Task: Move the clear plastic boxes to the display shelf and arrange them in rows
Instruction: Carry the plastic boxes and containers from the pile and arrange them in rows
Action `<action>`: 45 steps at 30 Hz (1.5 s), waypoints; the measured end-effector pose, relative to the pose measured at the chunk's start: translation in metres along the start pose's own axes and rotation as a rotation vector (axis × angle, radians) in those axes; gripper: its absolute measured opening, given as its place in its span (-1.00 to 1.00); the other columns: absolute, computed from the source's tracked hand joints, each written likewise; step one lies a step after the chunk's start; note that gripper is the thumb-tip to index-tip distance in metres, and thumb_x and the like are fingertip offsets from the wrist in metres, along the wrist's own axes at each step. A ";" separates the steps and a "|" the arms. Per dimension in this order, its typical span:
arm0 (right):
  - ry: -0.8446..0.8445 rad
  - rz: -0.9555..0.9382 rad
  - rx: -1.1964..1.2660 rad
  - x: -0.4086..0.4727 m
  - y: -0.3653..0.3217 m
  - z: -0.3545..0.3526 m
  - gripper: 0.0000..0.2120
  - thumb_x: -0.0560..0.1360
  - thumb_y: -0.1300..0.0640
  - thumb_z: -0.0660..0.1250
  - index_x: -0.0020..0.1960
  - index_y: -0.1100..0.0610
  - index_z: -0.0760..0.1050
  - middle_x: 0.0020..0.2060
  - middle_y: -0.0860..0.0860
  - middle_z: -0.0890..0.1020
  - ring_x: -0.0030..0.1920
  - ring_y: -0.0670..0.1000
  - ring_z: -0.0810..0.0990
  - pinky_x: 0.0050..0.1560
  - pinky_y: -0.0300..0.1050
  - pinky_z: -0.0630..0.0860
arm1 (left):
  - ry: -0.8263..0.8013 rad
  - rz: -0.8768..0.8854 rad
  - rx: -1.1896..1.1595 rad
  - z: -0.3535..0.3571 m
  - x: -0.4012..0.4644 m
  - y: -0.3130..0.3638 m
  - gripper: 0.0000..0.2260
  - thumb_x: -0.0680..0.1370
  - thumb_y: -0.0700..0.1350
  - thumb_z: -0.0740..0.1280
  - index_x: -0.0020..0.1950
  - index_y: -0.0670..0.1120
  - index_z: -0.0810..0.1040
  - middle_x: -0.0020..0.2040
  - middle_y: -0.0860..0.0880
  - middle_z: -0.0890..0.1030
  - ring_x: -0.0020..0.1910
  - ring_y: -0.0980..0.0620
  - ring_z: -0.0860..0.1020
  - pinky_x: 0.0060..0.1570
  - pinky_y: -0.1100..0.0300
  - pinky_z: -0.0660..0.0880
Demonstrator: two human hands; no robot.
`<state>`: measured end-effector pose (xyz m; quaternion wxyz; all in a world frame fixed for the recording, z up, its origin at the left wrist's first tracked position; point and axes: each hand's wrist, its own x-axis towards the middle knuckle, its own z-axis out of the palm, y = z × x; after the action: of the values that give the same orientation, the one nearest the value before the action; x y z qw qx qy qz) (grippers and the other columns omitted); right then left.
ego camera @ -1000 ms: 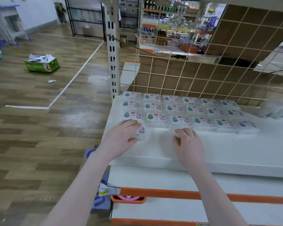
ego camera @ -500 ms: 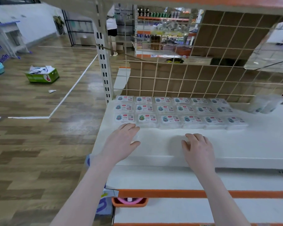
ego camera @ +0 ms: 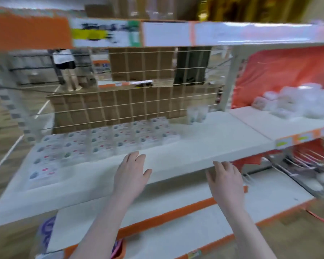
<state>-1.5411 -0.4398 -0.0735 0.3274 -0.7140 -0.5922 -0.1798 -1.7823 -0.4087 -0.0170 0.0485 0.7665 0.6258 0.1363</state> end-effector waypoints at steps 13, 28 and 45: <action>-0.005 0.169 -0.167 0.019 0.238 -0.097 -0.73 0.37 0.14 0.47 0.02 0.23 0.56 -0.12 0.19 0.58 -0.09 0.24 0.56 -0.10 0.06 0.51 | -0.037 0.241 -0.133 0.068 0.034 0.276 -0.53 0.60 0.08 0.19 0.47 -0.04 0.26 0.50 -0.02 0.22 0.48 0.00 0.14 0.41 0.13 0.16; -0.014 0.256 -0.201 0.149 0.416 -0.024 -0.74 0.35 0.13 0.46 -0.04 0.25 0.56 -0.17 0.18 0.58 -0.13 0.24 0.56 -0.12 0.05 0.52 | -0.102 0.354 -0.171 0.158 0.213 0.443 -0.50 0.57 0.07 0.24 0.46 -0.09 0.28 0.49 -0.09 0.23 0.47 -0.03 0.17 0.39 0.19 0.07; -0.020 -0.005 0.025 0.312 0.590 0.057 -0.62 0.25 0.21 0.55 0.01 0.32 0.56 -0.12 0.30 0.59 -0.13 0.32 0.59 -0.17 0.10 0.55 | 0.021 0.066 -0.195 0.225 0.342 0.572 -0.52 0.59 0.07 0.20 0.47 -0.08 0.28 0.50 -0.04 0.22 0.47 0.01 0.15 0.39 0.15 0.12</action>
<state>-0.9070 -0.2234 -0.0634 0.3298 -0.7100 -0.5995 -0.1665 -1.1190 -0.1758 -0.0419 0.1116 0.7768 0.5845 0.2062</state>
